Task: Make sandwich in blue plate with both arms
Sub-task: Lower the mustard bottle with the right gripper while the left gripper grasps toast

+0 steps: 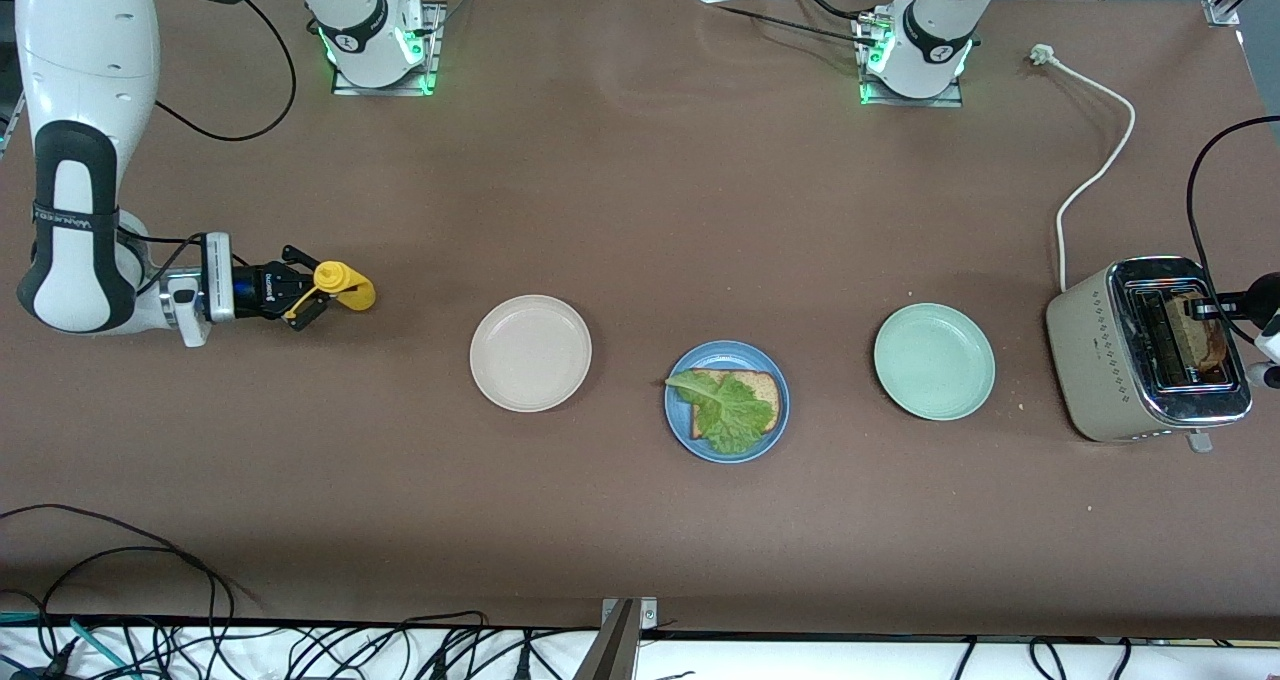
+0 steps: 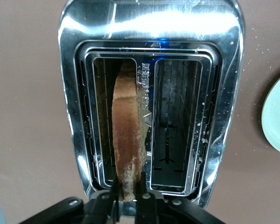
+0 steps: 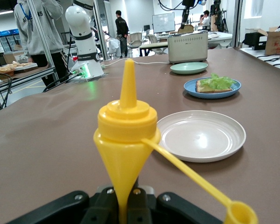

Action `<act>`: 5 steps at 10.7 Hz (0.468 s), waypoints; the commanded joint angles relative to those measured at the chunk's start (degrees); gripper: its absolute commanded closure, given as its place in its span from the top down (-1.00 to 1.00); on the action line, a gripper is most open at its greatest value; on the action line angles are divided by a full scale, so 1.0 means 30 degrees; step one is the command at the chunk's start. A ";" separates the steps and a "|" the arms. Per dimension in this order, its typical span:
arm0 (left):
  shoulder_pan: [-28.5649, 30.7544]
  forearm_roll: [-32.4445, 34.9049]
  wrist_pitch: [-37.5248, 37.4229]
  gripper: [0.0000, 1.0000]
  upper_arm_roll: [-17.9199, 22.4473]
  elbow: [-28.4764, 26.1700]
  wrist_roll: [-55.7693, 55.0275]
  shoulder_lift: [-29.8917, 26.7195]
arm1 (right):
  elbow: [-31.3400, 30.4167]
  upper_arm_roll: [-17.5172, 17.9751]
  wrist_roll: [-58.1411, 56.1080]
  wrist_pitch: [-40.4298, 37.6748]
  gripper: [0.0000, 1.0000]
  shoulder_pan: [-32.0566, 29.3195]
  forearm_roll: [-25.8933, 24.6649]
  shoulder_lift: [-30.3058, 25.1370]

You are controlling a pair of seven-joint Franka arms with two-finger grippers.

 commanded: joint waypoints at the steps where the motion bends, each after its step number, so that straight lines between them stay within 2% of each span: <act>1: 0.0040 0.0365 -0.0302 -1.00 -0.0191 0.0583 0.0464 0.0088 | 0.0671 0.0186 -0.0748 -0.0895 -1.00 -0.0331 0.1141 0.1377; 5: -0.0048 0.0307 -0.1442 -1.00 -0.0746 0.0730 0.0697 -0.1080 | 0.1344 0.1385 -0.1159 -0.0866 -1.00 -0.1295 0.1553 0.2229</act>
